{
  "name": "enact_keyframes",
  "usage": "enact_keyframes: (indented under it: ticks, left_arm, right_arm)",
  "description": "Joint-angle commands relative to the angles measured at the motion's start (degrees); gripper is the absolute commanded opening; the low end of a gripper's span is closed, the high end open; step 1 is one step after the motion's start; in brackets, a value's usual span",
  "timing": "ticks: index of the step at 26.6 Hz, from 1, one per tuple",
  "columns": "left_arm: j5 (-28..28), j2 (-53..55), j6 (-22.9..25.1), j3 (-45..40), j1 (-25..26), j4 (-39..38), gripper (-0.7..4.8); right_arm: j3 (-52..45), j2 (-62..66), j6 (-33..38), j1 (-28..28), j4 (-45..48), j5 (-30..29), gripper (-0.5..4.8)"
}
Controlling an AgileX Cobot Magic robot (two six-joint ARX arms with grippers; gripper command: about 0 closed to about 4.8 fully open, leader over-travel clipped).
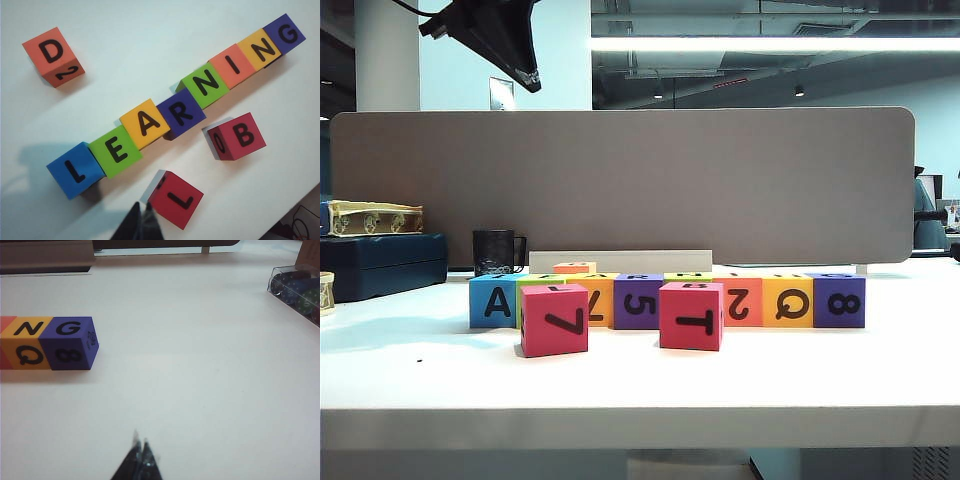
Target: Select the appropriate blocks from the scattered letter blocks on the table and arrange them in a row to spell out "LEARNING".
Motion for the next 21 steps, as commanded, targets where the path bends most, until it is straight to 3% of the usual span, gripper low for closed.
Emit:
enact_keyframes:
  ticks: [1, 15, 21]
  left_arm:
    - [0.0, -0.3, 0.2, 0.2, 0.0, 0.5, -0.05]
    - [-0.2, -0.3, 0.3, 0.2, 0.0, 0.5, -0.05]
    - [-0.2, -0.9, 4.3, 0.2, 0.0, 0.6, -0.05]
  right_arm:
    - [-0.1, -0.6, -0.2, 0.0, 0.6, 0.0, -0.01]
    - [-0.1, -0.6, -0.2, 0.0, 0.6, 0.0, -0.01]
    - [-0.1, -0.6, -0.2, 0.0, 0.6, 0.0, -0.01]
